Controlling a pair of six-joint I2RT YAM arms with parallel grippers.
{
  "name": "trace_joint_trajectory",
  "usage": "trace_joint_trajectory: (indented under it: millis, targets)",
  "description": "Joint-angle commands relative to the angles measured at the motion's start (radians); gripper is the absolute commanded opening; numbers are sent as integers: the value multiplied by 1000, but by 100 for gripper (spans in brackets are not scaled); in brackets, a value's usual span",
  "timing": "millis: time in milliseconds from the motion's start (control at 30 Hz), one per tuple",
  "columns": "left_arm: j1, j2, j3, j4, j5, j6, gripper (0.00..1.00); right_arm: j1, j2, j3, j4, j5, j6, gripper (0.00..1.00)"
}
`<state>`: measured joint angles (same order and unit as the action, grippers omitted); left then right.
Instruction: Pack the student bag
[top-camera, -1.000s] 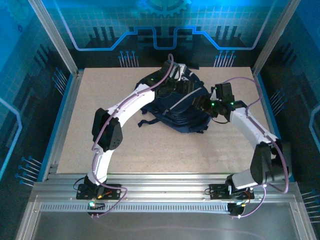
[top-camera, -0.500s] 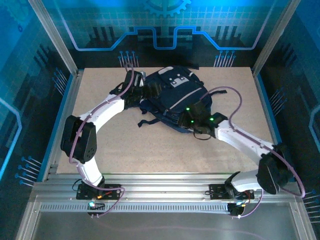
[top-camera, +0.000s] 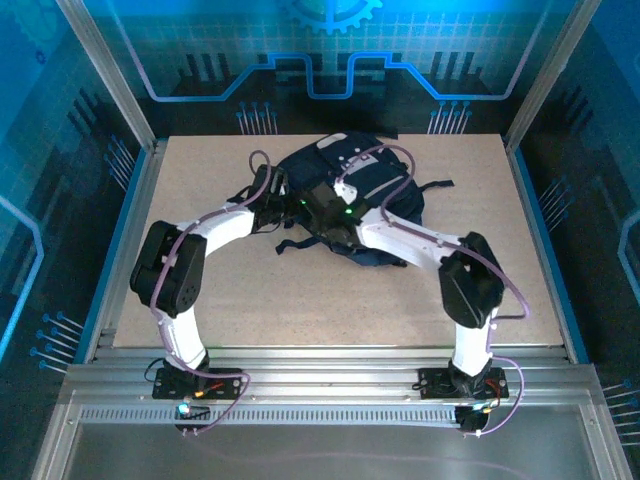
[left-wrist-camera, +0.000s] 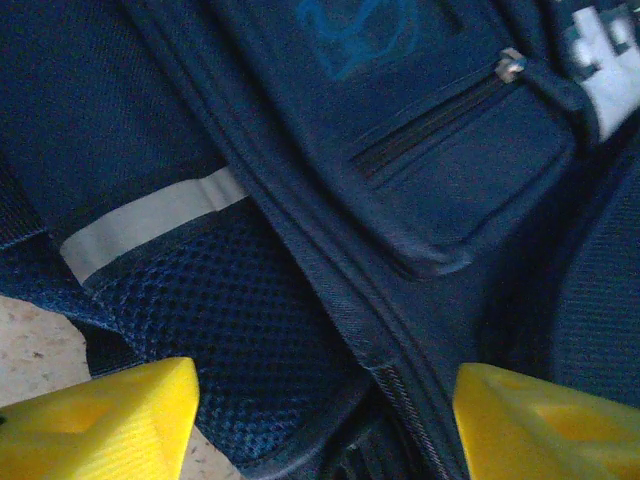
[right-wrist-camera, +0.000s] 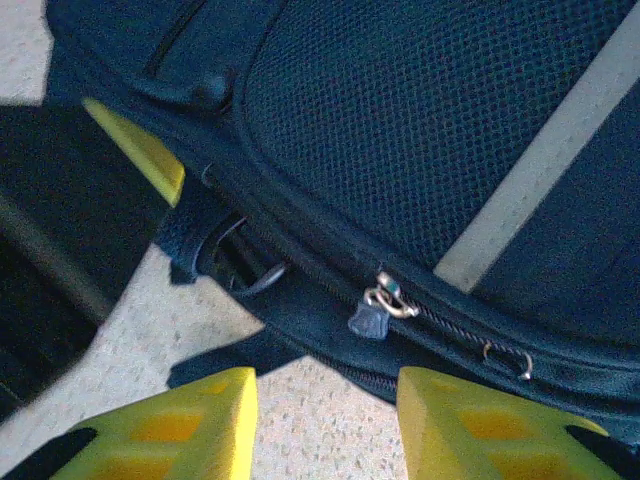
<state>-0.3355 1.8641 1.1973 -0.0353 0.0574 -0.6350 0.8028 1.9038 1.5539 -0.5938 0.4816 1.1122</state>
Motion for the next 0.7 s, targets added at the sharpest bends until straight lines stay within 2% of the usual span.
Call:
trace_joint_trajectory:
  millis: [0, 100, 233, 667]
  targets:
    - [8, 52, -13, 76, -3, -27, 62, 39, 90, 140, -248, 180, 116, 41]
    - [7, 77, -11, 81, 8, -28, 58, 48, 175, 256, -379, 229, 168, 41]
    - [8, 74, -35, 111, 21, -40, 58, 46, 241, 308, -420, 251, 211, 40]
    - [10, 73, -43, 115, 3, -46, 59, -22, 314, 277, -311, 254, 179, 34]
